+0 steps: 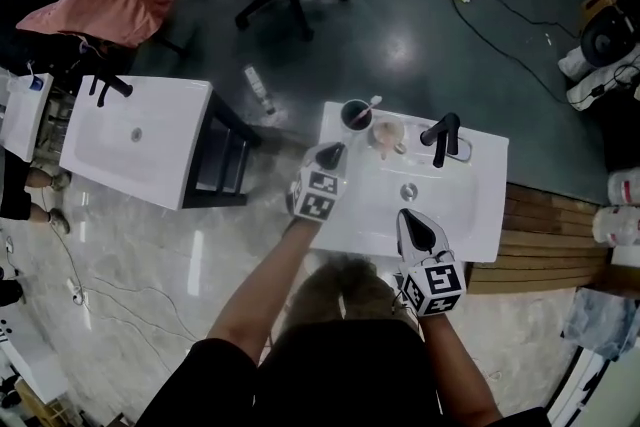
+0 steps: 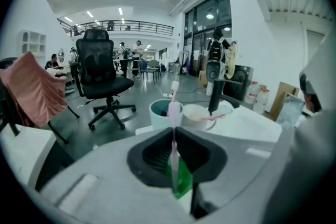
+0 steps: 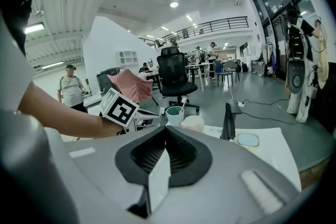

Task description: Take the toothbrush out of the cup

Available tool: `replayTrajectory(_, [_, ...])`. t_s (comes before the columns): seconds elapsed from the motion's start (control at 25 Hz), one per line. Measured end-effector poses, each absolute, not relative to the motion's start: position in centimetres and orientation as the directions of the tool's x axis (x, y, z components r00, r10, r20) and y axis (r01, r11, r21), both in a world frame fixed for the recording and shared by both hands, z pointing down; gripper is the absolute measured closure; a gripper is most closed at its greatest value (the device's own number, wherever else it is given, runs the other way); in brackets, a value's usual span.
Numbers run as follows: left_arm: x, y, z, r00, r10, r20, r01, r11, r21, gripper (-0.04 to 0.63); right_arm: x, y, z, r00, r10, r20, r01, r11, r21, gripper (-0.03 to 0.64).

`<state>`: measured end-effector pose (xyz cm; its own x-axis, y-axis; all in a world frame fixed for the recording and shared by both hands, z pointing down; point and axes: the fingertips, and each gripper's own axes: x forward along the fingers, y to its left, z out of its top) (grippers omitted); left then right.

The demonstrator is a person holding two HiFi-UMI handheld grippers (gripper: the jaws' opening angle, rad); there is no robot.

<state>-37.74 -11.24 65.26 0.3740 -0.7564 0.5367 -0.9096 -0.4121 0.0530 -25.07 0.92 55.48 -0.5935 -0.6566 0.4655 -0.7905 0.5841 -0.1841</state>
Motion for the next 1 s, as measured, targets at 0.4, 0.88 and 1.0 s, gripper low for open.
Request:
replayTrajectory(0.4, [-37.8, -9.8, 59.8, 0.361, -0.799, 0.481, -0.914, -0.405, 0.012, 0.571, -23.5, 2.5, 52.9, -0.581, -0.689, 0.434, -0.806, 0.560, -0.191, 0.614])
replayTrajectory(0.88, [-30.9, -8.3, 52.1, 0.220, -0.853, 0.474, -0.959, -0.277, -0.054, 0.571, -12.9, -1.1, 49.6, -0.645, -0.676, 0.357, -0.761, 0.614, -0.212, 0.614])
replayTrajectory(1.0, [-30.3, -8.3, 50.5, 0.175, -0.873, 0.455, -0.969, -0.233, -0.076, 0.571, -10.6, -1.9, 48.8, -0.663, -0.665, 0.344, -0.744, 0.635, -0.207, 0.615])
